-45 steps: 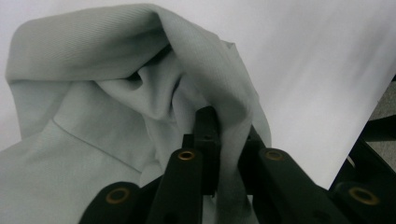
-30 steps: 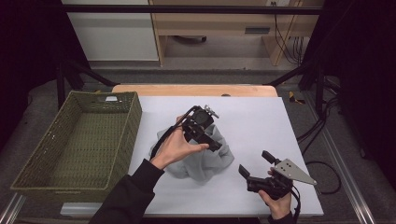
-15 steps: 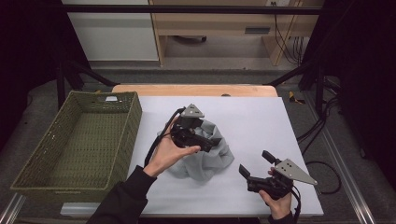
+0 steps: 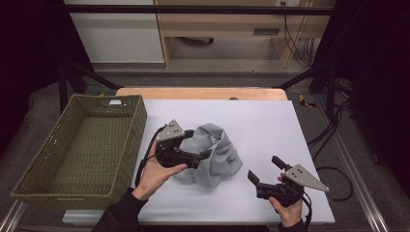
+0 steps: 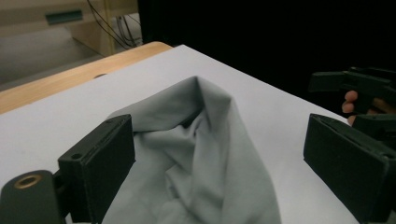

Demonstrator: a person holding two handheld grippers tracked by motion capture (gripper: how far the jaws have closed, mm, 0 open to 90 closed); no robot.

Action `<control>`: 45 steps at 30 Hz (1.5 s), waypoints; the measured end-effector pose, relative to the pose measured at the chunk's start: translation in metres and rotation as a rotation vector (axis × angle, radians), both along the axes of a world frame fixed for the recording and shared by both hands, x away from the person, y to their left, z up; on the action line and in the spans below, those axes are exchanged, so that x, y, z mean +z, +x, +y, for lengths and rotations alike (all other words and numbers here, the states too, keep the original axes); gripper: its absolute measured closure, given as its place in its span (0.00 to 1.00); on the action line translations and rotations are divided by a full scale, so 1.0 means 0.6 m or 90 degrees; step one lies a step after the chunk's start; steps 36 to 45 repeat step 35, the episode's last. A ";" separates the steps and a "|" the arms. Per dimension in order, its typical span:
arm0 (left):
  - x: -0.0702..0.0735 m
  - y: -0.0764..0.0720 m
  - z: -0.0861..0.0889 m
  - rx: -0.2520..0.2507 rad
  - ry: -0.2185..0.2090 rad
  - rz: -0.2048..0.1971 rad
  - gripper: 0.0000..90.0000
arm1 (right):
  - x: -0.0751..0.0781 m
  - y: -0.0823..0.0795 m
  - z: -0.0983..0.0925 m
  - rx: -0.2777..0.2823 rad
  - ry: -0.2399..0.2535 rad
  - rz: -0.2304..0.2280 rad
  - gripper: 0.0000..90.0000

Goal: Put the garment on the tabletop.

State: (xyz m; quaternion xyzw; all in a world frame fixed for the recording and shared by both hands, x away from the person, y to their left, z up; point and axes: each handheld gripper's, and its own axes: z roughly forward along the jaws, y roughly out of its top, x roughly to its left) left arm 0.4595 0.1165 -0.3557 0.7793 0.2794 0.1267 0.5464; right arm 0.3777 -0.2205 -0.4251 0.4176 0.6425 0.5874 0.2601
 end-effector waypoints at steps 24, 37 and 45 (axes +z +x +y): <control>-0.053 -0.088 0.160 0.098 -0.076 -0.034 0.06 | -0.001 -0.002 -0.006 -0.004 -0.005 0.005 0.00; -0.066 -0.094 0.186 0.125 -0.069 -0.034 0.05 | -0.002 -0.002 -0.011 -0.006 0.000 0.009 0.00; -0.066 -0.094 0.186 0.125 -0.069 -0.034 0.05 | -0.002 -0.002 -0.011 -0.006 0.000 0.009 0.00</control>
